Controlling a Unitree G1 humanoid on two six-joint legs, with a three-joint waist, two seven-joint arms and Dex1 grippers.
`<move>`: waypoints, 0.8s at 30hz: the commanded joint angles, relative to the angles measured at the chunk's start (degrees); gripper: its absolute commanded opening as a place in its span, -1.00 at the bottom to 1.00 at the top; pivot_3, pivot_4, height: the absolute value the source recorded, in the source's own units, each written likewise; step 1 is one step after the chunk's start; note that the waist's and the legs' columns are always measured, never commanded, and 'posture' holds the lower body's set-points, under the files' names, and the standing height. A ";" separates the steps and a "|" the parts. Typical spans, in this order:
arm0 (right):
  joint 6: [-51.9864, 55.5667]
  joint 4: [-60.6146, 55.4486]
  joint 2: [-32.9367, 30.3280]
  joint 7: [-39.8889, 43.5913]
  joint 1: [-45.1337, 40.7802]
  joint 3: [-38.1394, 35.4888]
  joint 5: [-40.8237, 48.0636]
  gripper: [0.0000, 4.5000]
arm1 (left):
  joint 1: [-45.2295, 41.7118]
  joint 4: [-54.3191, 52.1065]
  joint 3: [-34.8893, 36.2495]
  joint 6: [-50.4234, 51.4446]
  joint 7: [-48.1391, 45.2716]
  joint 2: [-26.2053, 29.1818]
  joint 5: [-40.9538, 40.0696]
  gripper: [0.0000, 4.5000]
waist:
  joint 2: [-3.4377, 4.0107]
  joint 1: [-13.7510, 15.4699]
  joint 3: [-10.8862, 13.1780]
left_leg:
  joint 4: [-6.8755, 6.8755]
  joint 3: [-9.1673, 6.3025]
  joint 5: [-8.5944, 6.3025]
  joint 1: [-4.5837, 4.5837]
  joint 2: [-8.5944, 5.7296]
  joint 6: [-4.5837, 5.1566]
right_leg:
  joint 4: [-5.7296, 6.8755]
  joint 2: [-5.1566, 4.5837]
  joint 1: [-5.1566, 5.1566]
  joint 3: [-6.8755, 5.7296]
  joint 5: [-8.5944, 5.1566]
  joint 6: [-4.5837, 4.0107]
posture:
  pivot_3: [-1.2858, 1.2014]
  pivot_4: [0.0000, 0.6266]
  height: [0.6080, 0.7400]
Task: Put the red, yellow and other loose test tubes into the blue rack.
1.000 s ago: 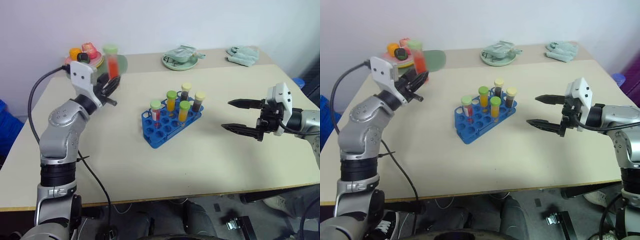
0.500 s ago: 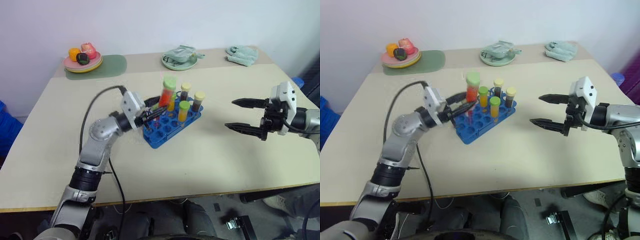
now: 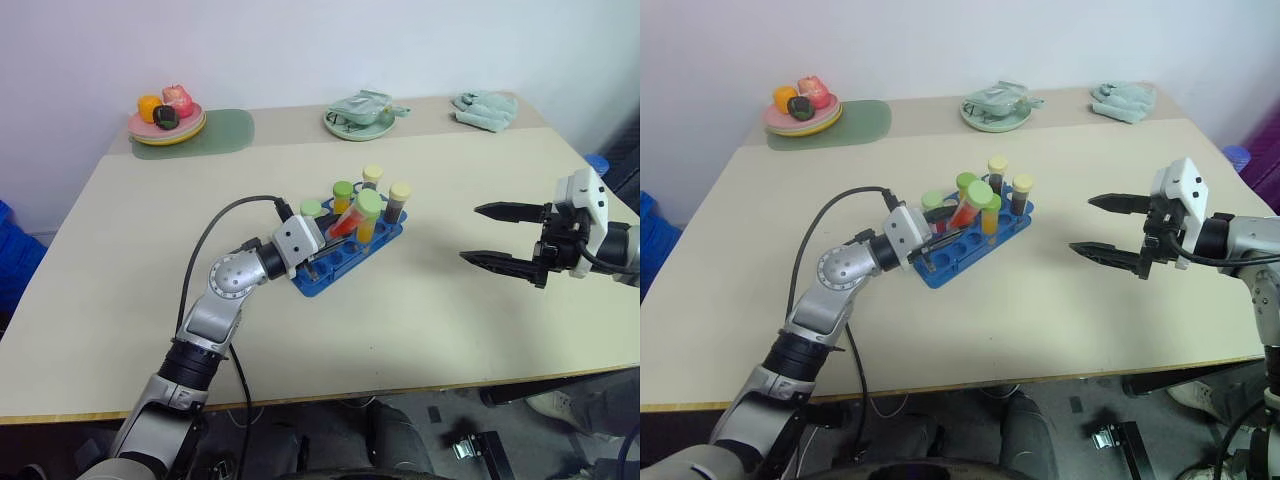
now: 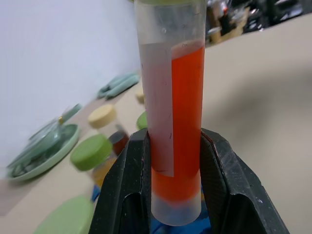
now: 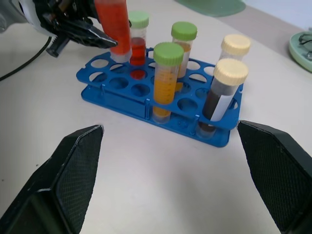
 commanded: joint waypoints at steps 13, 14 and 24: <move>0.51 -1.80 -1.62 0.58 -0.10 -2.08 0.76 1.00 | 5.06 -3.11 -1.43 0.34 2.59 -1.32 1.53 -0.66 | 0.09 -0.01 0.34 | 0.00 0.00 -0.01 0.00 0.00 0.03 | 0.00 0.00 0.00 0.00 0.00 0.00 | 0.03 -0.52 1.00; 0.57 -1.82 -1.64 0.59 -0.12 -2.11 0.78 1.00 | 5.22 -3.01 -1.38 0.49 3.05 -1.62 1.60 -0.66 | 0.09 0.00 0.36 | 0.00 0.00 -0.01 0.00 0.00 0.02 | 0.00 0.00 0.00 0.00 0.00 0.00 | 0.03 -0.52 1.00; 0.84 -2.26 -2.13 0.60 -0.35 -2.39 0.79 1.00 | 5.04 0.55 -0.68 2.31 3.59 -5.18 -0.97 -0.66 | 0.09 -0.05 0.42 | 0.00 0.00 -0.02 0.01 0.00 0.03 | -0.01 -0.01 0.00 0.00 0.00 0.00 | 0.03 -0.52 1.00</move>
